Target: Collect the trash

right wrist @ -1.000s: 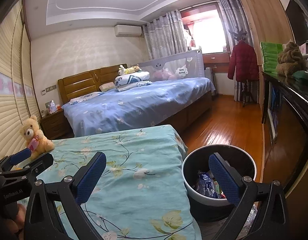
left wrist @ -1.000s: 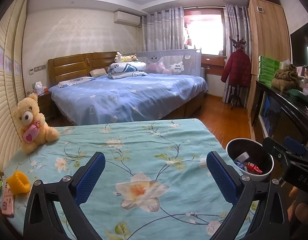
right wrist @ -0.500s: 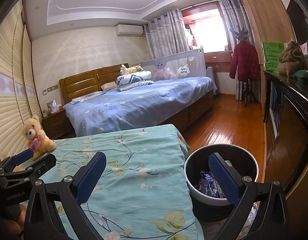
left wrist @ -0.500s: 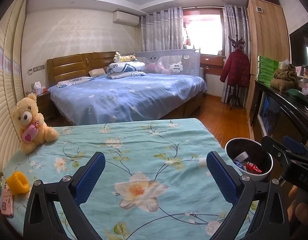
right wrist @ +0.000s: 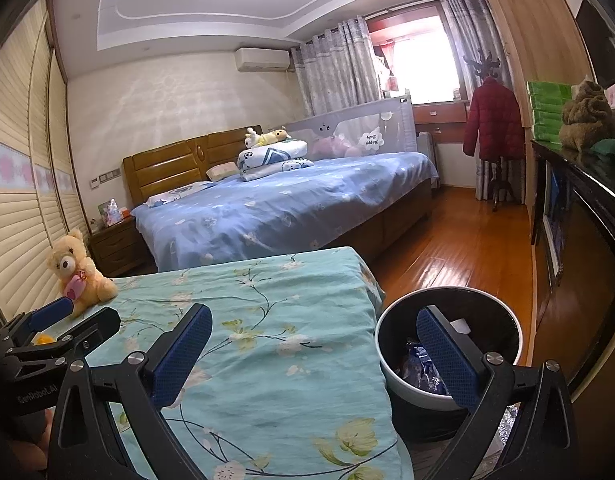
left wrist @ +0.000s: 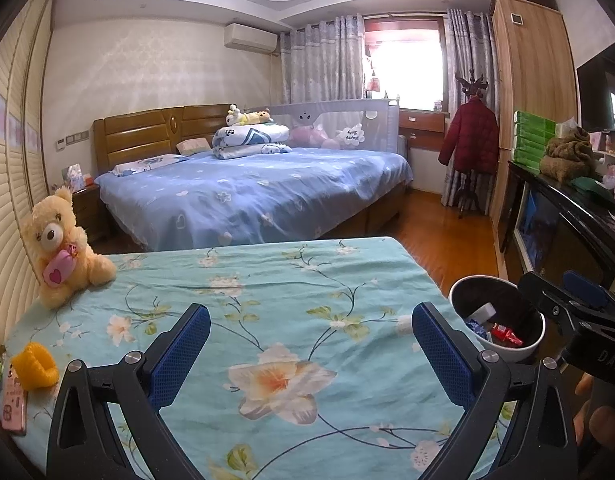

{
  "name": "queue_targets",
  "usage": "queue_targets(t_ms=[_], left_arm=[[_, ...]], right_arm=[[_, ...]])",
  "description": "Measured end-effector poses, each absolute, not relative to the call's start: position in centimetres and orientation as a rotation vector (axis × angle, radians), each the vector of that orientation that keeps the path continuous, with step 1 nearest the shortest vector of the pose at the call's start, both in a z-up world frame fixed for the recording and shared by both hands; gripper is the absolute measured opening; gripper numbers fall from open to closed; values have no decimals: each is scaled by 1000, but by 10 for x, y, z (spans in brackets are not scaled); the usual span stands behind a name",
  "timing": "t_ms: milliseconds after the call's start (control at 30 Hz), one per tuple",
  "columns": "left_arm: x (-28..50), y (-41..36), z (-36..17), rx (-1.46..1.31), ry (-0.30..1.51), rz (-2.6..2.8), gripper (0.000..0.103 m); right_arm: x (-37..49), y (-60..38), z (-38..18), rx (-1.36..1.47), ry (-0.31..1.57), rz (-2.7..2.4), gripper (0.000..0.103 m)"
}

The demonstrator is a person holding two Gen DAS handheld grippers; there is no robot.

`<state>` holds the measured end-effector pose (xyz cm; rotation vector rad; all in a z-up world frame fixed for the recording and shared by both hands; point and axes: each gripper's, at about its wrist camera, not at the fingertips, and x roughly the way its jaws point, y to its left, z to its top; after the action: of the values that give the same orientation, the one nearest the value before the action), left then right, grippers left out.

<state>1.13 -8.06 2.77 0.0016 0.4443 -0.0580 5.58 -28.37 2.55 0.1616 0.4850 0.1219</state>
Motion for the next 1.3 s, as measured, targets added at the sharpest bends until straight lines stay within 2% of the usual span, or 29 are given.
queue_targets(t_ms=[1300], left_arm=[[14, -80, 26, -3, 458, -71, 102]], right_arm=[[56, -280, 22, 169, 503, 134, 103]])
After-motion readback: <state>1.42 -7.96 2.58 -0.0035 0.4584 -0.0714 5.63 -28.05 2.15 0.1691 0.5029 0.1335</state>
